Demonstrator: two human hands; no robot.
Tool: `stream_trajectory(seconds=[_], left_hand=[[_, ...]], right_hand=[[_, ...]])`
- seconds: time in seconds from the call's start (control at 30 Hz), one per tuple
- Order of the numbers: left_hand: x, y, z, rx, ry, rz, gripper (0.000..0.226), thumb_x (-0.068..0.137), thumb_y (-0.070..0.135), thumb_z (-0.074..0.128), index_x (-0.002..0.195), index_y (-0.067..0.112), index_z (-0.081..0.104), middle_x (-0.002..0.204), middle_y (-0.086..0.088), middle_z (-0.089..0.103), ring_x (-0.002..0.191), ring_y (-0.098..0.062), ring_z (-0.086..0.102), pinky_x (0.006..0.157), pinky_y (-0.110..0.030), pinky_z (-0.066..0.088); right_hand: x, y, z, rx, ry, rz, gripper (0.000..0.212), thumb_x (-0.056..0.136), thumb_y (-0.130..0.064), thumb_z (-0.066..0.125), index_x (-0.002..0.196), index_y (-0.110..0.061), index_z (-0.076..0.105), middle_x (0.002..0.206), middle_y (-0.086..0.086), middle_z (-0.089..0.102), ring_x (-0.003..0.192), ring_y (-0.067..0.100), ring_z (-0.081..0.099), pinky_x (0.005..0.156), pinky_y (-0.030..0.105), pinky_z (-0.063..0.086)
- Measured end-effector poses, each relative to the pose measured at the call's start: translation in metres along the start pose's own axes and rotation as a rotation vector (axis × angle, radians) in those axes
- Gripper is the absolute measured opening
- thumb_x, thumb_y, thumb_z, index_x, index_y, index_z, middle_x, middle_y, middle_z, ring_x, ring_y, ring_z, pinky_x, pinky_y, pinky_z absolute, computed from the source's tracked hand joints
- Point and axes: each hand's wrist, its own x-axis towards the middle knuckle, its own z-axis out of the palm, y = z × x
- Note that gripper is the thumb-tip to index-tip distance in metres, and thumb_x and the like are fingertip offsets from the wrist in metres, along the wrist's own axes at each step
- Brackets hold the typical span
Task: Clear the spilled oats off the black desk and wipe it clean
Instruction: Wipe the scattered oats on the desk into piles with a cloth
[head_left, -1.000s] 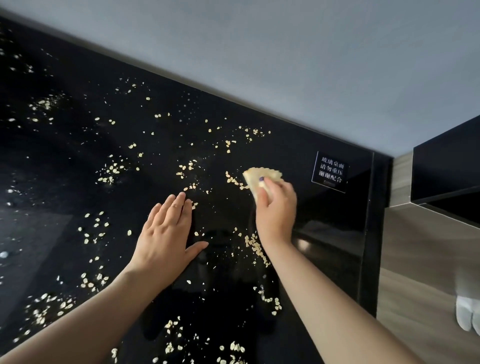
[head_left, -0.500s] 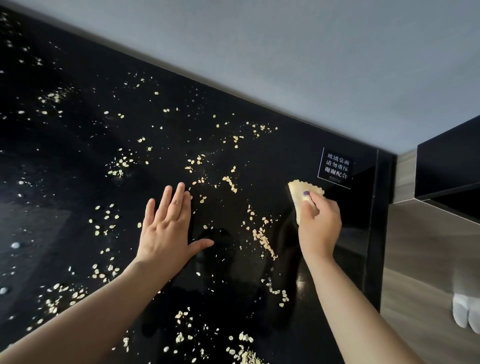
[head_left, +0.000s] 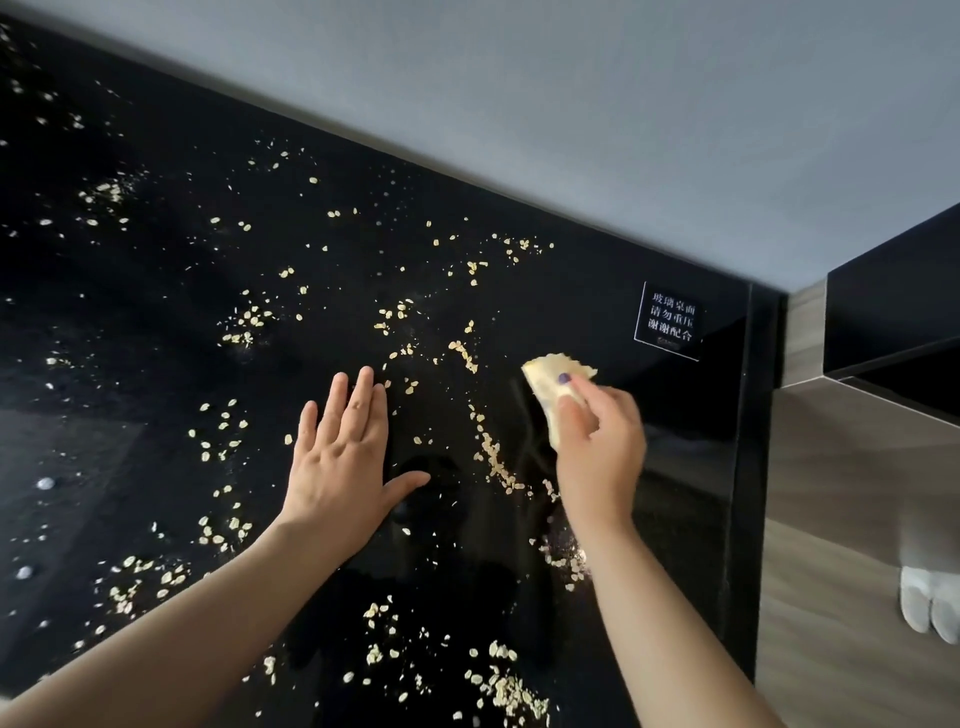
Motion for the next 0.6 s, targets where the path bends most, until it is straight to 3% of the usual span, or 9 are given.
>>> stream_trajectory(seconds=[0.1, 0.17, 0.27, 0.37, 0.47, 0.6], left_hand=[[-0.012, -0.007, 0.001, -0.033, 0.03, -0.011, 0.099, 0.082, 0.068, 0.044, 0.151, 0.007, 0.007, 0.155, -0.001, -0.019, 0.141, -0.018, -0.023, 0.116, -0.038, -0.009], [-0.019, -0.016, 0.003, -0.022, 0.018, -0.032, 0.101, 0.081, 0.069, 0.044, 0.151, 0.006, 0.009, 0.155, -0.002, -0.018, 0.142, -0.019, -0.021, 0.117, -0.039, -0.007], [-0.024, -0.028, 0.006, 0.011, 0.005, -0.041, 0.107, 0.075, 0.075, 0.037, 0.15, 0.003, 0.014, 0.157, -0.004, -0.012, 0.145, -0.02, -0.014, 0.118, -0.042, 0.0], [-0.027, -0.033, 0.006, 0.015, -0.046, -0.036, 0.11, 0.073, 0.077, 0.03, 0.151, 0.005, 0.003, 0.155, -0.002, -0.022, 0.143, -0.018, -0.022, 0.118, -0.039, -0.007], [-0.026, -0.033, 0.003, 0.004, -0.036, -0.033, 0.109, 0.077, 0.076, 0.037, 0.151, 0.007, -0.002, 0.153, -0.001, -0.027, 0.141, -0.017, -0.025, 0.118, -0.038, -0.009], [-0.026, -0.032, 0.002, 0.02, -0.046, -0.033, 0.108, 0.079, 0.075, 0.04, 0.151, 0.007, -0.003, 0.154, -0.003, -0.027, 0.139, -0.016, -0.026, 0.118, -0.039, -0.007]], right_hand=[[0.009, 0.02, -0.01, -0.115, 0.042, 0.061, 0.027, 0.095, -0.01, 0.054, 0.118, -0.013, 0.067, 0.112, -0.005, 0.054, 0.107, 0.018, 0.056, 0.088, 0.026, 0.052], [0.003, 0.027, -0.007, -0.156, 0.053, 0.078, 0.028, 0.094, -0.009, 0.055, 0.119, -0.013, 0.067, 0.117, -0.002, 0.055, 0.114, 0.022, 0.054, 0.089, 0.032, 0.052], [-0.017, 0.022, 0.011, -0.156, 0.072, 0.036, 0.029, 0.092, -0.005, 0.057, 0.119, -0.012, 0.067, 0.115, -0.001, 0.055, 0.113, 0.02, 0.053, 0.086, 0.025, 0.046], [-0.035, 0.01, 0.03, -0.143, -0.014, -0.035, 0.03, 0.09, -0.004, 0.06, 0.117, -0.012, 0.069, 0.108, -0.008, 0.053, 0.107, 0.019, 0.054, 0.087, 0.02, 0.045], [-0.042, -0.003, 0.033, -0.066, -0.178, -0.018, 0.028, 0.091, -0.007, 0.058, 0.116, -0.012, 0.069, 0.109, -0.007, 0.057, 0.107, 0.011, 0.055, 0.084, 0.0, 0.036], [-0.034, -0.005, -0.002, 0.006, -0.026, 0.023, 0.027, 0.093, -0.009, 0.057, 0.116, -0.014, 0.07, 0.106, -0.006, 0.057, 0.095, 0.002, 0.056, 0.075, -0.001, 0.038]])
